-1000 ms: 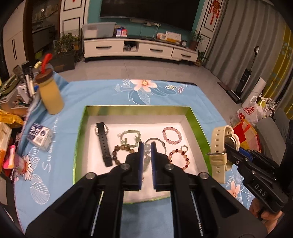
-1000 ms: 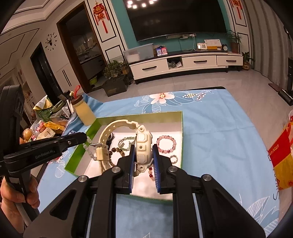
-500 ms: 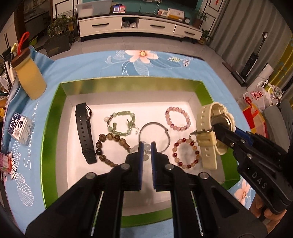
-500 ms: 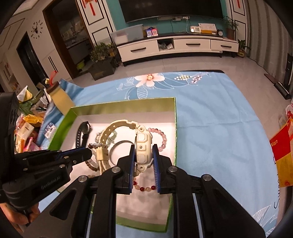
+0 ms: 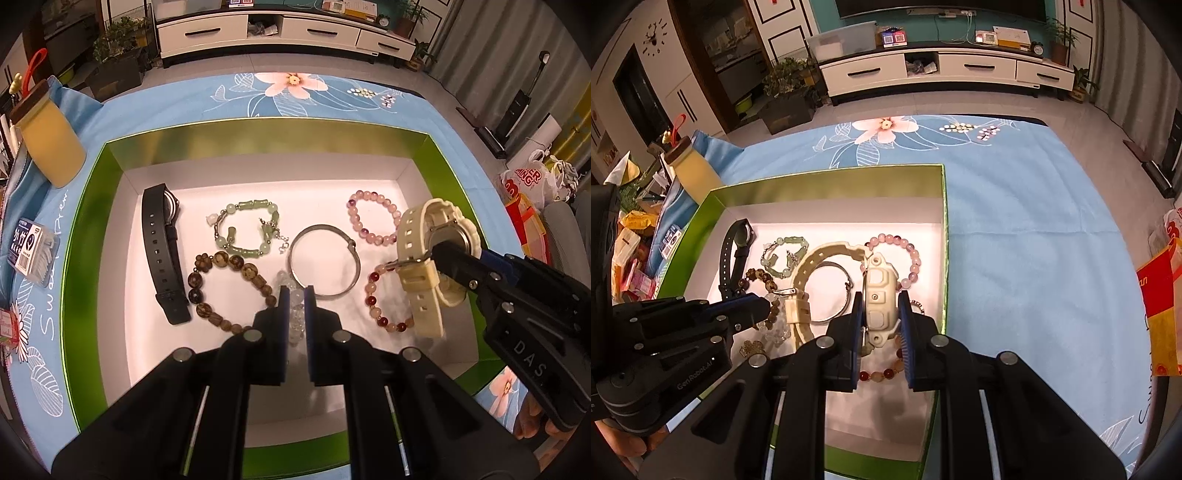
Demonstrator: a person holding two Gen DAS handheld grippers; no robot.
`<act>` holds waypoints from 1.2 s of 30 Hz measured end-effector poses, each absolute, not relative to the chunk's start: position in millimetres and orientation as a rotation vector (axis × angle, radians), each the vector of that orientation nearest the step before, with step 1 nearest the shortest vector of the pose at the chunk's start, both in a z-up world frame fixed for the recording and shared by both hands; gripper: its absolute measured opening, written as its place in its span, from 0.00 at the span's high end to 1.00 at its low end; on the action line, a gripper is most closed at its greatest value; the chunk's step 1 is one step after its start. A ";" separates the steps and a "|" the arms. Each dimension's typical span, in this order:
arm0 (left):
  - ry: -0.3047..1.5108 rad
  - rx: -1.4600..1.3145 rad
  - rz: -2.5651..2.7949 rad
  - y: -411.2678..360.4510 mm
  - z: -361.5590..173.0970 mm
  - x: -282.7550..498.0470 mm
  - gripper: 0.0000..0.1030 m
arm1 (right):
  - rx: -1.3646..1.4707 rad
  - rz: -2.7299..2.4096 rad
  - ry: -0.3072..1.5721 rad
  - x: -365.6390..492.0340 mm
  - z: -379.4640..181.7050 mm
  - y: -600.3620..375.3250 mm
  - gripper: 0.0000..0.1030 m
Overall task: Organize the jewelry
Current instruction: 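Carry the watch and crystal bracelet over the green box, then lower both items into the box and open both tools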
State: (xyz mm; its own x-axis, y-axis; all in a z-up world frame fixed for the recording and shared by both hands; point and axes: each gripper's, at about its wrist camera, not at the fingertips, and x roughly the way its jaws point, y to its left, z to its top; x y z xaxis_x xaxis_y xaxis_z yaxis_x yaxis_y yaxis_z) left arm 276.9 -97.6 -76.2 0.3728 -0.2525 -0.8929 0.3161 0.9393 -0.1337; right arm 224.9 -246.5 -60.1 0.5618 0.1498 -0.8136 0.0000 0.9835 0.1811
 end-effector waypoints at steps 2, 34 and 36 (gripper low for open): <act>1.134 0.067 -0.362 -97.1 -76.5 277.1 0.93 | 0.157 0.091 0.980 225.7 -60.9 -244.2 0.83; 1.148 0.156 -0.245 -69.6 -33.6 258.4 0.02 | 0.113 0.108 1.039 205.4 -23.3 -240.3 0.23; 1.139 0.165 -0.230 -65.7 -22.8 255.9 0.02 | 0.105 0.107 1.057 202.3 -16.7 -240.4 0.15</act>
State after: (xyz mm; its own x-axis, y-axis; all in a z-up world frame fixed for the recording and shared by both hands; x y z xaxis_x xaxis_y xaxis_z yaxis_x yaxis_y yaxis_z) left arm 255.9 -65.7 -22.8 0.3988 -0.0973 -0.9119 0.2643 0.9644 0.0127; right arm 202.3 -240.4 -16.7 0.4876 0.1384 -0.8620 -0.0374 0.9898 0.1377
